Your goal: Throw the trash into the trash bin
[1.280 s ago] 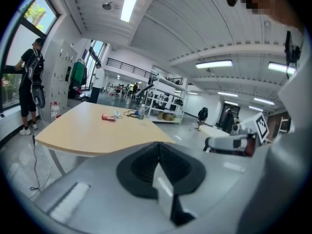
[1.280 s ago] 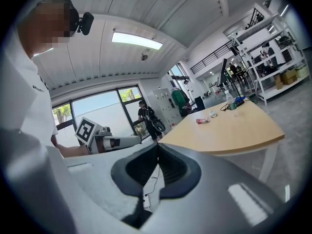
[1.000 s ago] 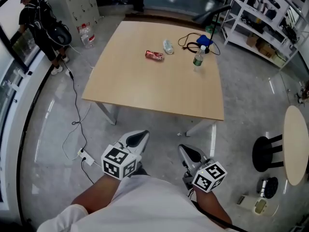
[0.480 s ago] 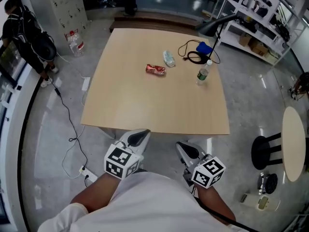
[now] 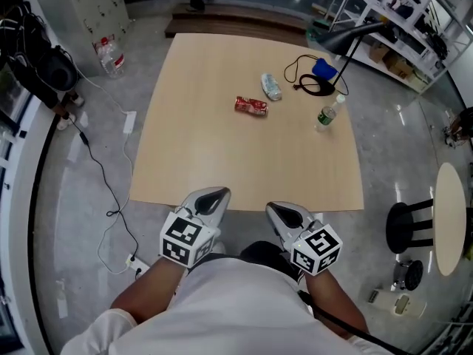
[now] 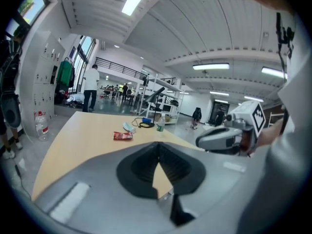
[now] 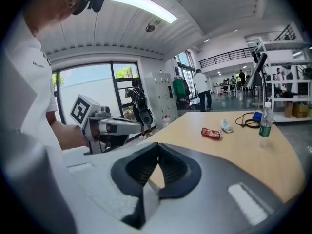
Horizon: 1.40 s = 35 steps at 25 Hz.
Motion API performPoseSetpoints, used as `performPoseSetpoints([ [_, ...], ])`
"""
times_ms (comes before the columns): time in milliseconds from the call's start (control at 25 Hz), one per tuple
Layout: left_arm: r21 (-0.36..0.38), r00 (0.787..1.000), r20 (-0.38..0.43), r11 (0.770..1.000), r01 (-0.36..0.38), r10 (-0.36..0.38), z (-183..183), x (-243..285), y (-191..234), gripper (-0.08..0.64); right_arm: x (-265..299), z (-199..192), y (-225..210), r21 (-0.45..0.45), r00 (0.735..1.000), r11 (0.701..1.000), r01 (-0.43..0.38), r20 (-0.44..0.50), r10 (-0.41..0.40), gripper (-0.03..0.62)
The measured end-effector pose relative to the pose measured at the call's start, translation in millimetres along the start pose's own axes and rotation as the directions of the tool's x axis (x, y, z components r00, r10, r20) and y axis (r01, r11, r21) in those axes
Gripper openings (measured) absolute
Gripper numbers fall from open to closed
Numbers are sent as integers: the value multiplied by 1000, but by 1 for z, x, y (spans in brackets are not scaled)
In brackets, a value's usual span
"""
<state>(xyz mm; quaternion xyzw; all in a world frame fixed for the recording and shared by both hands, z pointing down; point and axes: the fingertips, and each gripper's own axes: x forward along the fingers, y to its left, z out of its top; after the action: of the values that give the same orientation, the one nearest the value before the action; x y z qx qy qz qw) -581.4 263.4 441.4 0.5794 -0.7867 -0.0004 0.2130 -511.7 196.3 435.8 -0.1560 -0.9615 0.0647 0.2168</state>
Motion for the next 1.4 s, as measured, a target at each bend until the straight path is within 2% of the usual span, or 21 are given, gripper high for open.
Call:
performPoseSetpoints([
  [280,-72,997,-22,995,-69,67,-14,4,33,6,49,5,-45,-174,994,984,38,-91,-55,18],
  [480,-51,991,-41,990,-130,128,-17,20,54,6,94,4,-97,-283,984,957,67,-137,-110,23],
  [680,-58,985,-78,986,-159,154,-17,39,71,6,135,3,-149,-380,968,922,71,-197,-156,77],
  [760,-61,982,-93,984,-170,164,-16,51,79,6,152,6,-167,-429,961,901,60,-218,-167,77],
  [920,-93,978,-120,978,-184,173,-17,73,89,6,184,4,-199,-576,936,817,19,-277,-217,77],
  [1040,-114,974,-131,974,-198,183,-16,88,97,6,207,1,-220,-642,922,767,-13,-305,-239,86],
  [1400,-148,967,-155,963,-225,202,-12,128,120,6,254,-7,-260,-693,899,718,-58,-348,-264,120],
])
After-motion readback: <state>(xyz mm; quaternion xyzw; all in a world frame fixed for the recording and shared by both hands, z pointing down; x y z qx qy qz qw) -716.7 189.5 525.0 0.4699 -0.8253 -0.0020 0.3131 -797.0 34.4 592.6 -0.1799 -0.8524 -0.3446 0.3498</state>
